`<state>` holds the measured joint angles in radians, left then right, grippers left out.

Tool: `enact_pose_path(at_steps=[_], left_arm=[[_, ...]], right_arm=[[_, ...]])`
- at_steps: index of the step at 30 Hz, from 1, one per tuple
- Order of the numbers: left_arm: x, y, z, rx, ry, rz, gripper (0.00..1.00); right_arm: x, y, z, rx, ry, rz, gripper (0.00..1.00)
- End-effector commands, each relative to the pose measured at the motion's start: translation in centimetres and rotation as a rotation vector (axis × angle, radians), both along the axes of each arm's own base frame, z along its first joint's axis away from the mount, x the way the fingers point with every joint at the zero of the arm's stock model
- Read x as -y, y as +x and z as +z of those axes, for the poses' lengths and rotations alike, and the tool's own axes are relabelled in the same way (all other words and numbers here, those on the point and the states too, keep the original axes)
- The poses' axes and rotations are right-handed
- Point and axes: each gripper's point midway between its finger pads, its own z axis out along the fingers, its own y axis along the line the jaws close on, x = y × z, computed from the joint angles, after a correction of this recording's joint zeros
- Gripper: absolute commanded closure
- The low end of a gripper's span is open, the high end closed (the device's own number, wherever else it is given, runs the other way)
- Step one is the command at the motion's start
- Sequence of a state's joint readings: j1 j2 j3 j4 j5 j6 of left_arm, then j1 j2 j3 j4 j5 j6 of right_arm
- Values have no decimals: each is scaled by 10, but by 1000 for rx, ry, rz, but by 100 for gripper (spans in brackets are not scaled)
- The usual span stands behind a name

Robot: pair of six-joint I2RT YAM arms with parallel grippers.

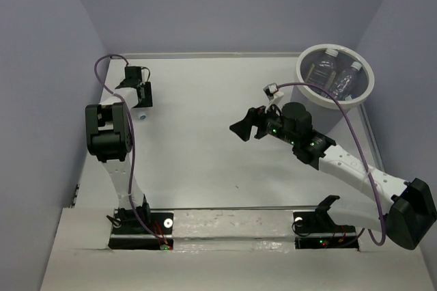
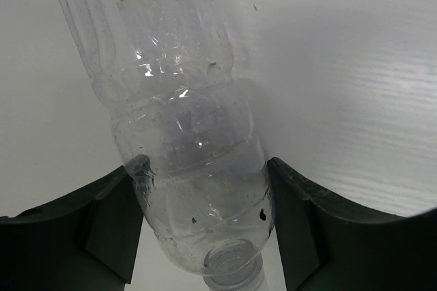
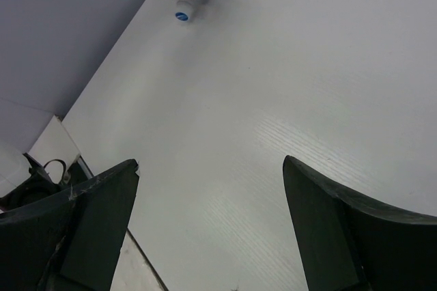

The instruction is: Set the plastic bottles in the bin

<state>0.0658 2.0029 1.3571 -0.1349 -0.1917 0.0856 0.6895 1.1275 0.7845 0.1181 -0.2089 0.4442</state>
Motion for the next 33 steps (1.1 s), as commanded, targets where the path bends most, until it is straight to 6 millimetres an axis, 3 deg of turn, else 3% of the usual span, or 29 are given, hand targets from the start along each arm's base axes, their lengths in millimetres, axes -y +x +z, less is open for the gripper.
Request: enact_pose_path(at_steps=[1,2,5,6,8,9,10,11,12,13,14,15,16,18,20,21,23,24,26,30,33], left_arm=[[52,-11,40,80,-159,-95,59],[66,-12,48,97,-187,-122,59],[144,-26,101,191,-431,-282,59],[153,-32,112,207,-483,-300,59],[202,-62,122,190,-604,-423,59],[233,-84,140,229,-664,-507,58],[246,-101,144,221,-693,-535,58],[259,-114,148,232,-726,-568,58],[271,-125,174,312,-761,-622,58],[291,-149,165,275,-820,-650,57],[299,-160,167,285,-846,-667,57],[305,-170,188,357,-872,-705,57],[319,-191,180,326,-914,-724,57],[331,-212,203,404,-966,-786,57],[341,-233,199,404,-1021,-806,56],[349,-251,208,438,-1056,-857,56],[354,-263,216,475,-1086,-881,56],[359,-276,230,512,-1122,-924,56],[364,-290,239,533,-1136,-979,55],[367,-299,249,577,-1133,-1022,55],[369,-306,255,612,-1154,-1051,55]], right_arm=[[-1,-1,35,81,72,-10,9],[1,-1,38,88,74,-17,9],[13,0,62,140,87,-69,7],[19,0,71,157,94,-92,7],[31,-3,98,207,119,-131,3],[33,-8,113,216,142,-125,2],[33,-8,112,202,143,-126,2],[32,-11,122,203,167,-115,2],[30,-13,124,194,181,-103,2],[29,-14,126,172,203,-107,2],[29,-12,127,166,208,-119,2],[33,-7,129,168,216,-156,1],[35,-5,131,166,222,-173,0],[33,-6,137,168,239,-165,0],[24,-7,136,143,247,-127,0],[19,-9,134,129,248,-100,0],[15,-3,124,96,247,-108,0],[15,1,118,84,243,-129,0],[10,5,101,40,224,-129,0],[-6,3,78,-38,212,-64,0],[-6,7,62,-81,205,-97,0]])
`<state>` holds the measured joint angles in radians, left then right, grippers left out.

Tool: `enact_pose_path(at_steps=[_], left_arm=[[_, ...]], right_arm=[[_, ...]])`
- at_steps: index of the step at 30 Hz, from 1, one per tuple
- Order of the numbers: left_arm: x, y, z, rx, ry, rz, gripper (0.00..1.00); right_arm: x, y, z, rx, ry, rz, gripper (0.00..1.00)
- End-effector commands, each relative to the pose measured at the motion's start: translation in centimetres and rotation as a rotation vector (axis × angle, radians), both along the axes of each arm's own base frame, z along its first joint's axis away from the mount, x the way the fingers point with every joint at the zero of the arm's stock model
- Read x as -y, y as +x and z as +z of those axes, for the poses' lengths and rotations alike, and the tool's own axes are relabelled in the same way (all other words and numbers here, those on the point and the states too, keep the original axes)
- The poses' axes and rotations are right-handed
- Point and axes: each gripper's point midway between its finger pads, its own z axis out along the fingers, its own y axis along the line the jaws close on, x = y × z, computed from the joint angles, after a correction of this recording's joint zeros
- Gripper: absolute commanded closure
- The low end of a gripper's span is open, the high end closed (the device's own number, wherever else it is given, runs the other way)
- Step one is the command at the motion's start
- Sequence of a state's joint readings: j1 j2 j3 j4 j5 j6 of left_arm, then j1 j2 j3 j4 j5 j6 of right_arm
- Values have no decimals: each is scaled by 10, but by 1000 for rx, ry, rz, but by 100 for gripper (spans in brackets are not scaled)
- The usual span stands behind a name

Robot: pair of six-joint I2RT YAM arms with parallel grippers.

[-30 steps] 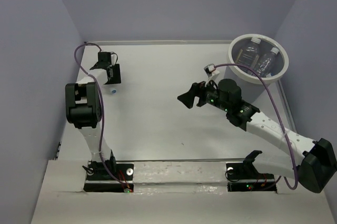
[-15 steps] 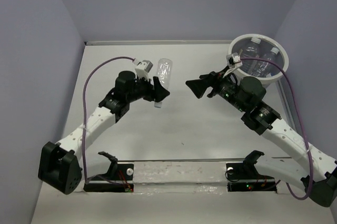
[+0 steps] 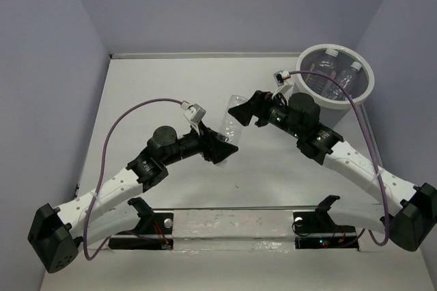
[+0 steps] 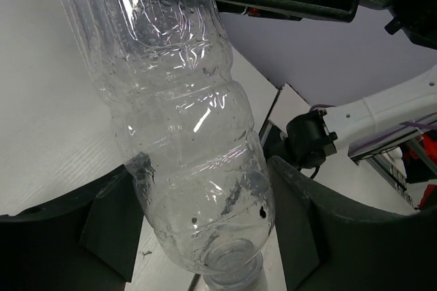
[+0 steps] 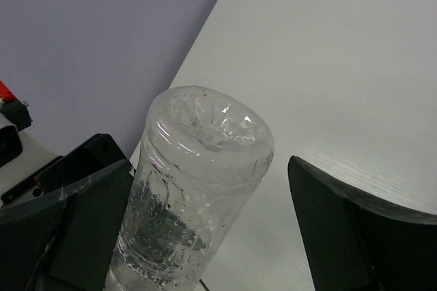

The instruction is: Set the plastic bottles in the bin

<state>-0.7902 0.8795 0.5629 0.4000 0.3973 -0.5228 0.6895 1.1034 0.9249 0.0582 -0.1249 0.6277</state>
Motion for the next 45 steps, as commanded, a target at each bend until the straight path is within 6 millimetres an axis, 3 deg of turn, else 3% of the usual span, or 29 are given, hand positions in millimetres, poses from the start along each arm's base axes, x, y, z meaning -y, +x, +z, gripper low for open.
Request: enact_pose_path(at_steps=[1,3,5,8,9,12,13,15,16,18,19,20,21,22,23,24,28,29,33,35,40,45], left_arm=[[2,-6,38,126,-129,-13,55],[7,-10,37,132,-138,-41,55],[12,-14,34,124,-129,-72,55],[18,-14,29,117,-117,-73,53],[17,-15,31,121,-122,-70,50],[12,-13,36,130,-136,-33,27],[8,-14,41,140,-148,-22,1],[1,-13,50,152,-150,12,1],[-2,-11,53,154,-144,29,1],[-11,-8,52,142,-100,76,1],[-17,-2,67,170,-97,126,1],[-22,0,69,171,-77,152,1],[-28,2,59,144,-16,174,1],[-39,4,64,150,18,218,1],[-43,6,75,173,1,243,1],[-52,4,71,165,34,261,1],[-74,0,77,194,67,311,1],[-77,-3,76,203,73,309,1],[-95,-5,73,210,87,364,1],[-103,-4,72,215,100,393,1],[-124,-2,68,225,127,476,1],[-122,-7,70,233,109,448,1]], right_arm=[[-7,-3,-6,-35,35,16,0],[-12,-7,-7,-33,44,50,0],[-17,-9,4,3,87,84,4],[-18,-9,8,20,107,89,28],[-16,-6,11,26,108,65,47],[-7,-1,22,64,105,15,65],[-1,4,31,95,89,-28,66],[18,13,53,155,74,-133,67],[28,19,62,204,32,-182,67],[63,34,101,273,4,-341,68],[80,39,110,311,-50,-399,69],[98,40,144,373,-32,-459,69],[117,47,156,390,-50,-538,69],[147,52,178,429,-81,-629,70],[161,58,174,427,-121,-676,70],[180,60,194,451,-123,-759,71],[250,75,218,496,-357,-1077,71],[269,81,218,494,-425,-1145,71],[315,100,213,451,-610,-1298,71],[324,108,202,426,-649,-1313,71],[343,128,147,336,-722,-1316,70],[346,146,103,275,-719,-1248,71]])
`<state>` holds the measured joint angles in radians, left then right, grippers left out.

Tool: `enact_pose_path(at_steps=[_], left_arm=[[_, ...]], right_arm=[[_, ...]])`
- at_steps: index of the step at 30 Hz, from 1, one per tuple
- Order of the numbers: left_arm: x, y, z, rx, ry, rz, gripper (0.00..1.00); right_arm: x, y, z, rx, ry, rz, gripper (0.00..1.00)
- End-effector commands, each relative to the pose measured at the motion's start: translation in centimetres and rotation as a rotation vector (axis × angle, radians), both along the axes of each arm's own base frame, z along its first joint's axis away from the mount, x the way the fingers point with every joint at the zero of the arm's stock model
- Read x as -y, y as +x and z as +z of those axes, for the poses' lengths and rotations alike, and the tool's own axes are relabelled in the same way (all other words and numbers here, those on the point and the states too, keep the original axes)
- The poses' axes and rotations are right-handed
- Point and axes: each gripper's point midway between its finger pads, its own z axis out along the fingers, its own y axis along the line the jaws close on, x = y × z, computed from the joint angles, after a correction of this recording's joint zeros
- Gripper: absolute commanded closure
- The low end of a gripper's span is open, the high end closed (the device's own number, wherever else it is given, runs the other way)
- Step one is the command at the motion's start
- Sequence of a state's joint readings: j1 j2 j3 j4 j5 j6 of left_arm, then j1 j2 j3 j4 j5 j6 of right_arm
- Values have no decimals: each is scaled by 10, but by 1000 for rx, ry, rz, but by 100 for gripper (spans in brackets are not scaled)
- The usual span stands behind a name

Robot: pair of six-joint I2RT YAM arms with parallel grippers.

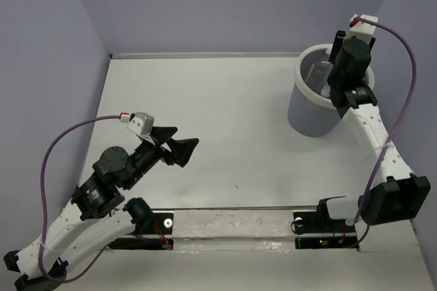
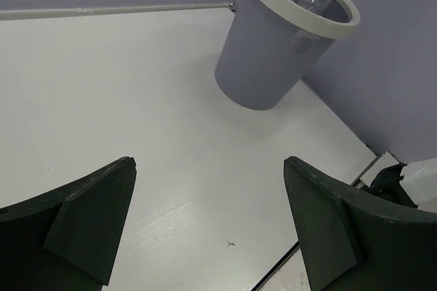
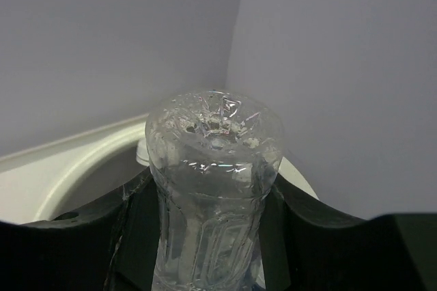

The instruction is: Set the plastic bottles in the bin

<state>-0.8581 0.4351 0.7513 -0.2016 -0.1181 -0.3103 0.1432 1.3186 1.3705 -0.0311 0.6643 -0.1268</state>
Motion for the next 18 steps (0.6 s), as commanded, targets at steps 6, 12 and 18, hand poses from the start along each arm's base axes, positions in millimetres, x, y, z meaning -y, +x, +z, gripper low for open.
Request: enact_pose_path(at_steps=[6,12,18], left_arm=[[-2,-2,4,25,6,-4,1],[-2,-1,1,14,12,1,1],[-6,5,-4,-6,28,43,1]], right_arm=[[0,1,-35,-32,97,31,60],[1,4,-59,-61,141,21,30],[4,-10,-16,21,156,12,3]])
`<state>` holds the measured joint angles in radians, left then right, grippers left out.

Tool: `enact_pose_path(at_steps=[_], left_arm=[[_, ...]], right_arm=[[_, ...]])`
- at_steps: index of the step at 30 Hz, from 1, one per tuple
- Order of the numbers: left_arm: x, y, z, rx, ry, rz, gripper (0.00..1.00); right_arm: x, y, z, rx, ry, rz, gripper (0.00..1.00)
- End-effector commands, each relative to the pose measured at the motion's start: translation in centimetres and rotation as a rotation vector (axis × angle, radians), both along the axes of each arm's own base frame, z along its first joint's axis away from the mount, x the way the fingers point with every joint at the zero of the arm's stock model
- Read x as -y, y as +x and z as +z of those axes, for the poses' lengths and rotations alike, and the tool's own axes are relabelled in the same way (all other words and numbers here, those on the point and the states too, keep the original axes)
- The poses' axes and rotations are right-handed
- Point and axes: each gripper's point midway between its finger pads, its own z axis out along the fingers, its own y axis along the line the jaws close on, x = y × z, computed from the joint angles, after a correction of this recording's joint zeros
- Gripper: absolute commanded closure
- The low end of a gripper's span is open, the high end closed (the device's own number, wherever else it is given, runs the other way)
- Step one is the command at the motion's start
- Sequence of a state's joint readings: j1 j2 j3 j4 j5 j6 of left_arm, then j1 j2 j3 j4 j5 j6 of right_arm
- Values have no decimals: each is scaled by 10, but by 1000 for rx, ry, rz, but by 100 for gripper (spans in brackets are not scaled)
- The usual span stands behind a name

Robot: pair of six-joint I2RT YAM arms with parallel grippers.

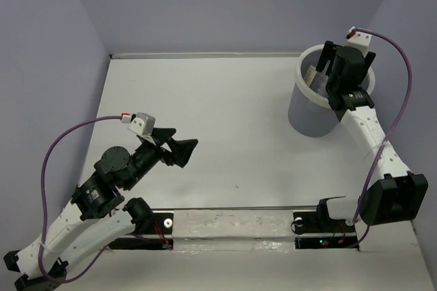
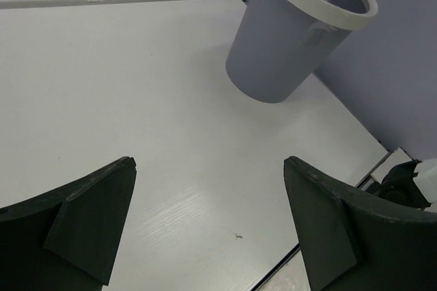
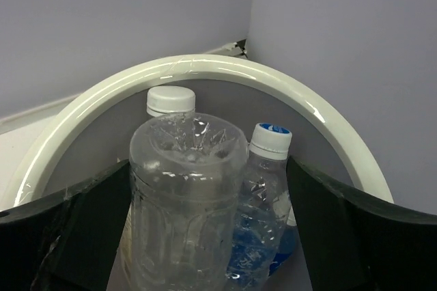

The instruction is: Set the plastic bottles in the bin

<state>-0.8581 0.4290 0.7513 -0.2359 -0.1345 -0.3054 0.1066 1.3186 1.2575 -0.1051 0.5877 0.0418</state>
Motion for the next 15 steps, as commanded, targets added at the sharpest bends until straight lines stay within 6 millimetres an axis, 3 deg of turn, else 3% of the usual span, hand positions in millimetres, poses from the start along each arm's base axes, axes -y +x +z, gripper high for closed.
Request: enact_pose_path(at_steps=[1,2,4,6,10,13,14,15], left_arm=[[-2,6,3,6,5,32,1],[-3,8,1,2,10,42,1],[-3,9,0,-4,15,53,1],[-2,12,-3,-13,25,59,1],[-2,18,-8,-33,45,84,1],[0,21,-11,-42,61,84,1],[2,21,-11,-42,59,76,1],[3,21,-8,-30,52,70,1]], right_arm=[[4,-19,63,143,41,-11,0],[0,-25,84,191,56,12,0],[-5,-32,103,229,82,46,0],[-22,-37,116,260,138,140,0],[-56,-67,140,364,251,339,0],[-84,-87,137,394,339,495,0],[-95,-87,115,379,407,535,0],[-101,-105,116,409,445,577,0]])
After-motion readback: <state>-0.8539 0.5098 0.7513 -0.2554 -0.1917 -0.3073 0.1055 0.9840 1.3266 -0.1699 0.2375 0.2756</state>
